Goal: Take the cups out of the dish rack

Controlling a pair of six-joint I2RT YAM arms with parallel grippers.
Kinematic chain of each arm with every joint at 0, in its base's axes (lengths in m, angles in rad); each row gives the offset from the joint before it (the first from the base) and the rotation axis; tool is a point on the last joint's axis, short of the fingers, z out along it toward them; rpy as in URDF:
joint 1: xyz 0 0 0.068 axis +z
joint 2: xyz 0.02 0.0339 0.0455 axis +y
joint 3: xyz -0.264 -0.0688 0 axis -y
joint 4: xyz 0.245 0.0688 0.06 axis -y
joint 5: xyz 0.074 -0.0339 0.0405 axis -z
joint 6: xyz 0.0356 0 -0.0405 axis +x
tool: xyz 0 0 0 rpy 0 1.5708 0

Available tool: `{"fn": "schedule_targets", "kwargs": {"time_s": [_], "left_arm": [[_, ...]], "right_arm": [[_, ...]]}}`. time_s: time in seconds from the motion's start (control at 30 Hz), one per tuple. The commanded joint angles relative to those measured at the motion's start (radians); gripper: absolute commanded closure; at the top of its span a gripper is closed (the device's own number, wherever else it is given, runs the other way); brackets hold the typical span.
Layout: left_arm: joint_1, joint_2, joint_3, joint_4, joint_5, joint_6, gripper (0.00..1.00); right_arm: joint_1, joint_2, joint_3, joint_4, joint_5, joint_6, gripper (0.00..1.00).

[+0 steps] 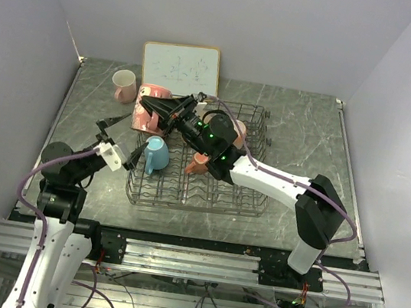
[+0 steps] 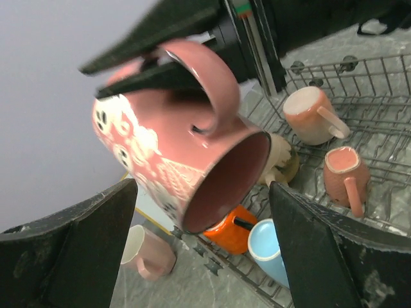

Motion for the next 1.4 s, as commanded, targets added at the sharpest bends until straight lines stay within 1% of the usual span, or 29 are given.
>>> {"fn": "schedule_targets", "kwargs": {"time_s": [0.0, 0.1, 0.23, 0.33, 0.43, 0.57, 0.63, 0.67, 0.73, 0.87, 0.9, 0.93, 0.97, 1.0, 1.03, 1.13, 1.2, 1.23, 1.3, 1.37], "left_arm": [[-0.017, -0.056, -0.062, 0.018, -0.077, 0.103, 0.06], [-0.016, -0.073, -0.100, 0.118, -0.159, 0.085, 0.07], [-0.017, -0.058, -0.107, 0.241, -0.258, 0.014, 0.09], [-0.017, -0.049, -0.099, 0.303, -0.263, -0.030, 0.11], [-0.018, -0.032, -0.084, 0.324, -0.260, -0.062, 0.15], [-0.018, -0.022, -0.067, 0.325, -0.255, -0.077, 0.24], [-0.018, -0.023, -0.065, 0.322, -0.244, -0.076, 0.32], [-0.018, -0.026, -0.065, 0.320, -0.239, -0.071, 0.38], [-0.018, -0.034, -0.070, 0.319, -0.238, -0.049, 0.55], [-0.018, -0.046, -0.067, 0.305, -0.258, -0.010, 0.80], [-0.018, -0.046, -0.059, 0.296, -0.266, -0.004, 0.85], [-0.018, -0.045, -0.052, 0.287, -0.277, 0.002, 0.90], [-0.017, -0.040, -0.042, 0.274, -0.292, 0.004, 0.93], [-0.017, -0.035, -0.030, 0.254, -0.304, 0.006, 0.93], [-0.018, -0.026, -0.006, 0.226, -0.318, 0.007, 0.93], [-0.018, 0.016, 0.073, 0.113, -0.367, 0.006, 0.93], [-0.018, 0.063, 0.147, 0.018, -0.435, -0.006, 0.93], [-0.017, 0.091, 0.189, -0.031, -0.469, -0.016, 0.93], [-0.017, 0.150, 0.263, -0.121, -0.535, -0.004, 0.93], [-0.017, 0.214, 0.332, -0.197, -0.617, 0.014, 0.93]], "right_arm": [[0.021, -0.023, 0.066, 0.134, 0.035, 0.015, 1.00], [0.033, -0.033, 0.053, 0.136, 0.035, 0.016, 1.00], [0.048, -0.058, 0.029, 0.131, 0.038, 0.016, 1.00], [0.069, -0.064, 0.045, 0.118, 0.037, 0.012, 1.00], [0.089, -0.053, 0.075, 0.104, 0.026, 0.007, 1.00], [0.110, -0.040, 0.095, 0.097, 0.028, 0.010, 1.00], [0.115, -0.033, 0.099, 0.103, 0.027, 0.013, 1.00], [0.117, -0.033, 0.102, 0.100, 0.026, 0.011, 1.00], [0.117, -0.032, 0.107, 0.097, 0.021, 0.005, 1.00], [0.116, -0.034, 0.089, 0.087, 0.017, -0.007, 1.00], [0.113, -0.038, 0.077, 0.087, 0.017, -0.015, 0.95], [0.112, -0.042, 0.065, 0.080, 0.014, -0.023, 0.87], [0.106, -0.050, 0.055, 0.058, 0.007, -0.035, 0.83], [0.100, -0.058, 0.047, 0.035, -0.006, -0.050, 0.78], [0.091, -0.068, 0.037, 0.011, -0.017, -0.061, 0.71], [0.061, -0.106, -0.007, -0.039, -0.043, -0.100, 0.40], [0.029, -0.137, -0.037, -0.105, -0.071, -0.139, 0.20], [0.014, -0.157, -0.059, -0.119, -0.080, -0.157, 0.13], [-0.023, -0.201, -0.111, -0.153, -0.095, -0.195, 0.02], [-0.063, -0.250, -0.150, -0.225, -0.119, -0.255, 0.00]]}}
